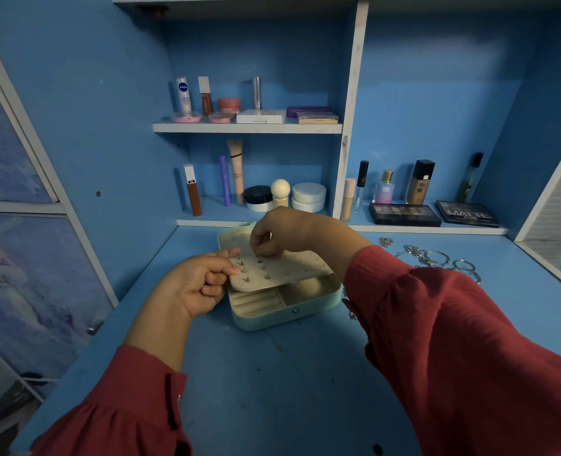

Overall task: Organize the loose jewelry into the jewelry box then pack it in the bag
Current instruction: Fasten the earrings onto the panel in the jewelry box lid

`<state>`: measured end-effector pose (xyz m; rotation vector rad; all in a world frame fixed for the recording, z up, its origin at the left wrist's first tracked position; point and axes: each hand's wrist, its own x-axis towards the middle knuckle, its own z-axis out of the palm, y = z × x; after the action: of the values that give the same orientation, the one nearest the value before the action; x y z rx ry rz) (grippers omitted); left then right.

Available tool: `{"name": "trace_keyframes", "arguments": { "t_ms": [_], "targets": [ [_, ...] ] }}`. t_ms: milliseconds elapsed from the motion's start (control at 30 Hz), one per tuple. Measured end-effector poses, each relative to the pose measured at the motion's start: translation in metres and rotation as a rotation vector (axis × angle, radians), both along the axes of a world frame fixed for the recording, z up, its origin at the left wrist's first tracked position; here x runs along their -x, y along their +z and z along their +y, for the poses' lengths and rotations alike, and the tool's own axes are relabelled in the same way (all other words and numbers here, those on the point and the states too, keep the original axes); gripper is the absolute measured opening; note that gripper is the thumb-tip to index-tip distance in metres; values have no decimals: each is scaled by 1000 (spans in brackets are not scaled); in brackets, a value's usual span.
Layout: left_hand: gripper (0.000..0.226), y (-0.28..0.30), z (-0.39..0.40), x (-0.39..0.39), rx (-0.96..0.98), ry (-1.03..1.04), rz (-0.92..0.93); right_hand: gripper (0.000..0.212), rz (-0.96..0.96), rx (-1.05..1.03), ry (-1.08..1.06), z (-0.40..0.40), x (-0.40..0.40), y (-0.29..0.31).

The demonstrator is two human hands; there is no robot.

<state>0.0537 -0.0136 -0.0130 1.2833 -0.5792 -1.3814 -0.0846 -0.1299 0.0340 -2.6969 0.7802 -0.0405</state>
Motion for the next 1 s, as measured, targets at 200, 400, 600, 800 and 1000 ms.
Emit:
{"name": "trace_keyframes", "arguments": {
  "t_ms": [200, 400, 600, 800, 1000],
  "targets": [
    [38, 0, 0, 0, 3, -10, -23, 14, 32, 11, -14, 2, -3, 0],
    [36, 1, 1, 2, 7, -14, -36, 9, 117, 13, -34, 6, -9, 4],
    [35, 2, 1, 3, 15, -11, -49, 18, 203, -10, -85, 10, -14, 10],
    [32, 1, 1, 3, 14, 3, -76, 19, 229, 6, -218, 14, -27, 10],
    [28, 0, 1, 1, 20, -4, -20, 20, 85, -82, -242, 11, -10, 5]
  ]
}}
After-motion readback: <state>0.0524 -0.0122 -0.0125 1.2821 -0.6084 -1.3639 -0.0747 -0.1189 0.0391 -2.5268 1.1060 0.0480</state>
